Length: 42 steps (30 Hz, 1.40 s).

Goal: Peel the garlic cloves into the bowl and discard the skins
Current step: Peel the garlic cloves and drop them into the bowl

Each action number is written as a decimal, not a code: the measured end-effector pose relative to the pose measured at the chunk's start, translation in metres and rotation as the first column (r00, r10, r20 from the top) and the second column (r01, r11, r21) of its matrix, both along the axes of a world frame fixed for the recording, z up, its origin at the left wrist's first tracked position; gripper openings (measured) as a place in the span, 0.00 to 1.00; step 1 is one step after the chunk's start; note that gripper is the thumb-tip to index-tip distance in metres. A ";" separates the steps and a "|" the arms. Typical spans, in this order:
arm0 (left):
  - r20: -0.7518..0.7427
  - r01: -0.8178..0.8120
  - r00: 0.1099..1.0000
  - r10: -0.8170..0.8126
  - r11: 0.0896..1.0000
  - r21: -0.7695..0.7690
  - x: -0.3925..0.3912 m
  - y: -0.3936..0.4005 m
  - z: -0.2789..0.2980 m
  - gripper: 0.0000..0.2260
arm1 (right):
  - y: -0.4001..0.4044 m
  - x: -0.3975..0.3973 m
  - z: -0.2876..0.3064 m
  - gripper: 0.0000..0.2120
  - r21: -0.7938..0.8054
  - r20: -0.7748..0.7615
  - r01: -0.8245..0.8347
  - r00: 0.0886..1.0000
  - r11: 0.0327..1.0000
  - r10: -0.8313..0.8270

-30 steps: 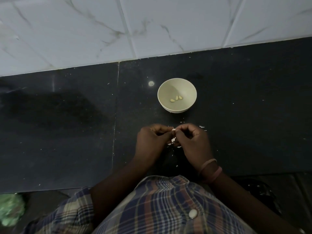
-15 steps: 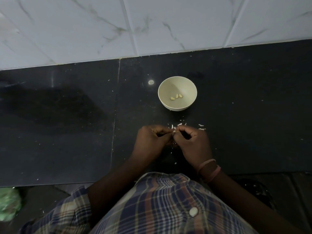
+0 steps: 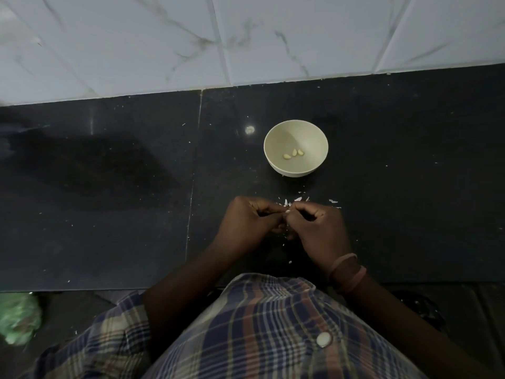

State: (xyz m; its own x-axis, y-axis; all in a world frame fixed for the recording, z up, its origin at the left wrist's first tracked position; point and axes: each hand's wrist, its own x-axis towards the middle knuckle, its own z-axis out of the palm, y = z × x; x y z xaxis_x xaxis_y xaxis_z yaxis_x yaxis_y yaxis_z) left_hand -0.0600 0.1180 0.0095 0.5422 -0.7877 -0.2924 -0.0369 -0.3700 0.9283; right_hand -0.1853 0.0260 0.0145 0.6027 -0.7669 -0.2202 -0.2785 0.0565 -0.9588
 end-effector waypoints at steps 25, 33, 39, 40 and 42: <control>-0.161 0.129 0.977 -0.141 0.988 -0.081 0.022 -0.012 0.007 0.05 | -0.006 0.006 0.001 0.13 0.329 0.116 0.073 0.986 0.942 -0.117; -0.380 -0.067 0.925 -0.029 0.970 -0.236 0.009 -0.016 -0.008 0.04 | -0.020 0.014 0.003 0.08 0.282 0.098 0.092 0.987 0.955 -0.124; -0.672 -0.335 0.737 0.074 0.903 -0.268 -0.005 -0.017 -0.016 0.04 | -0.016 0.022 -0.004 0.10 0.399 0.076 0.165 0.974 0.902 -0.212; -0.703 -0.363 0.707 0.075 0.892 -0.270 -0.004 -0.018 -0.017 0.05 | -0.015 0.024 -0.005 0.10 0.411 0.076 0.167 0.973 0.896 -0.216; -0.755 -0.411 0.652 0.075 0.871 -0.268 -0.001 -0.018 -0.019 0.05 | -0.013 0.025 -0.006 0.10 0.415 0.073 0.173 0.972 0.893 -0.222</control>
State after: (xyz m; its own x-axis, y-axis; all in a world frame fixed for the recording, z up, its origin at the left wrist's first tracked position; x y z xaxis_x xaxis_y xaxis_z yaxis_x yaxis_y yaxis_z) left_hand -0.0613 0.1003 -0.0092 0.4906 -0.7875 -0.3729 0.7197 0.1250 0.6829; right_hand -0.1606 0.0135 0.0084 0.4882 -0.7327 -0.4741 -0.1098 0.4874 -0.8663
